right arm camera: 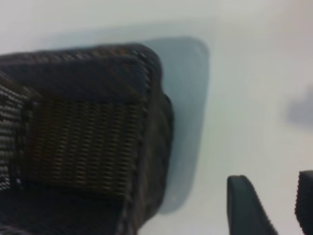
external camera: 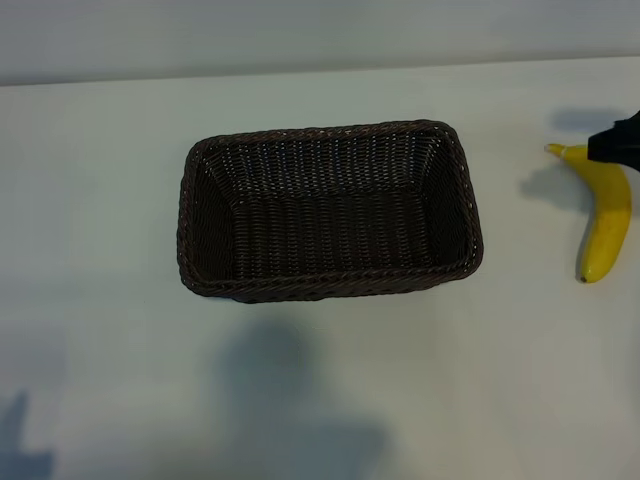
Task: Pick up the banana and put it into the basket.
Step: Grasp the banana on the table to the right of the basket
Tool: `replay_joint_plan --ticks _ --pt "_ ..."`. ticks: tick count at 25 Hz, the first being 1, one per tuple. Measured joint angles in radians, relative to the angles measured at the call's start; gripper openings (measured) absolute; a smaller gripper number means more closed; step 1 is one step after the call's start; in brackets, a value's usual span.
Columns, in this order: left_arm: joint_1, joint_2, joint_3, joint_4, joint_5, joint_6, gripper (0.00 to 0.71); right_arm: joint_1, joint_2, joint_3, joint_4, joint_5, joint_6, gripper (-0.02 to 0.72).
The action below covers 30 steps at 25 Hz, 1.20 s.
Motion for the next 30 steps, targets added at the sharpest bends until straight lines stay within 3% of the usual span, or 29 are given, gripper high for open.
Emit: replay_joint_plan --ticks 4,7,13,18,21,24,30 --pt "0.0 0.0 0.0 0.0 0.0 0.0 0.575 0.0 0.06 -0.037 -0.078 -0.017 0.053 0.301" --pt "0.0 0.0 0.0 0.0 0.0 0.0 0.575 0.019 0.09 -0.07 -0.186 -0.043 0.145 0.323" --pt "0.0 0.0 0.0 0.0 0.0 0.0 0.575 0.129 0.159 -0.16 -0.508 -0.103 0.419 0.424" --pt "0.0 0.0 0.0 0.0 0.0 0.0 0.575 0.184 0.239 -0.211 -0.723 -0.119 0.639 0.58" --pt "0.0 0.0 0.0 0.0 0.0 0.0 0.575 0.186 0.283 -0.233 -0.796 -0.125 0.717 0.631" --pt "0.0 0.0 0.0 0.0 0.0 0.0 0.575 0.186 0.314 -0.249 -0.852 -0.13 0.751 0.637" --pt "0.0 0.0 0.0 0.0 0.0 0.0 0.575 0.186 0.387 -0.265 -0.888 -0.163 0.775 0.634"
